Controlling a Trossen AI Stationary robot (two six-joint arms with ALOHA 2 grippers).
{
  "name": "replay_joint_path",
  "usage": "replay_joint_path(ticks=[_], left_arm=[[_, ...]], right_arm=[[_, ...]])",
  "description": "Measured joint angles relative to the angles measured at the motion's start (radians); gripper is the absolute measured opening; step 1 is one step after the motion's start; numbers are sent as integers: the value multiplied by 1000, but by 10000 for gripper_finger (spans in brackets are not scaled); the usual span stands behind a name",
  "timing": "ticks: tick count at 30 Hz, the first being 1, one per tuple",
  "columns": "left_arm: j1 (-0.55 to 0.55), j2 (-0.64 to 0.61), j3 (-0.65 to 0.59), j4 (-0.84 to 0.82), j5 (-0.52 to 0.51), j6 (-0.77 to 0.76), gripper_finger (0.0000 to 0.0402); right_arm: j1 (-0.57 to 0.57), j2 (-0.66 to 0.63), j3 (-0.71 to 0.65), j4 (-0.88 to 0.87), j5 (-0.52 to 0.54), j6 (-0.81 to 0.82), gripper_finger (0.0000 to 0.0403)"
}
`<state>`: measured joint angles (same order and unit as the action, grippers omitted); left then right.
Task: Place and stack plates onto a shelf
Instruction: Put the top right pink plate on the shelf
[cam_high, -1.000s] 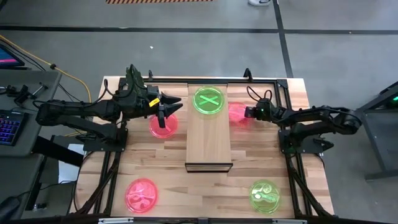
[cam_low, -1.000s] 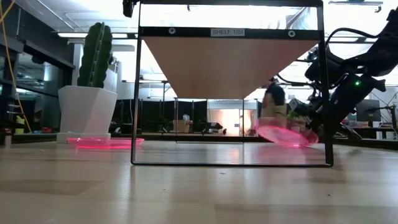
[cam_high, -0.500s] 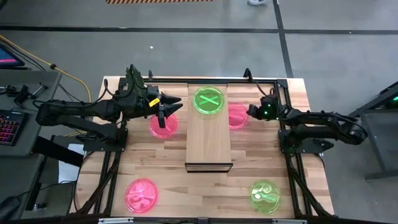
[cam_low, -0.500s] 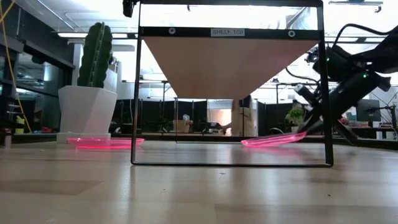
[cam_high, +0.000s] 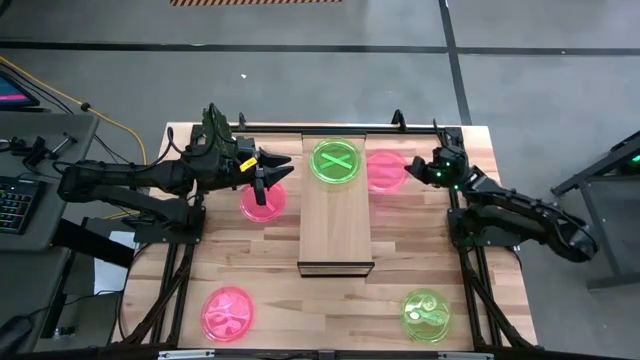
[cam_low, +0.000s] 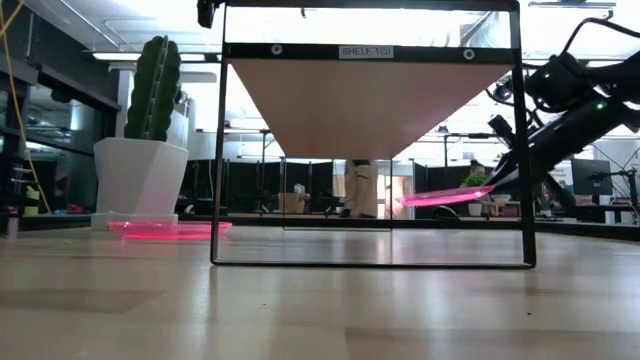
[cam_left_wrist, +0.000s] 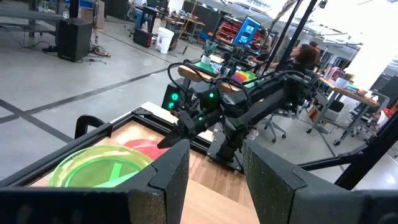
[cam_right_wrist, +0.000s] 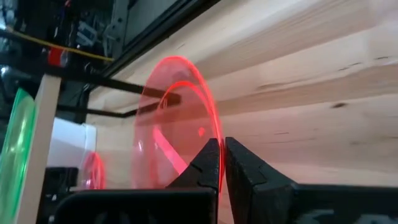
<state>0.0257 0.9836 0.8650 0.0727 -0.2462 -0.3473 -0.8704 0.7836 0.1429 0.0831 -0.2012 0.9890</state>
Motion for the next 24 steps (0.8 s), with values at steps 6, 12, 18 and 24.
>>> replay_joint_path(ticks=[6, 12, 18, 24], left_arm=[[0, 0, 0, 0, 0, 0, 140], [0, 0, 0, 0, 0, 0, 140], [0, 0, 0, 0, 0, 0, 140], [0, 0, 0, 0, 0, 1, 140]], right_arm=[[-55, -128, 0, -145, 28, -2, 0], [-100, -238, 0, -196, 92, 31, 0], [-131, -290, 104, -200, 146, 42, 0], [-115, -240, 354, -220, 102, -75, 0]])
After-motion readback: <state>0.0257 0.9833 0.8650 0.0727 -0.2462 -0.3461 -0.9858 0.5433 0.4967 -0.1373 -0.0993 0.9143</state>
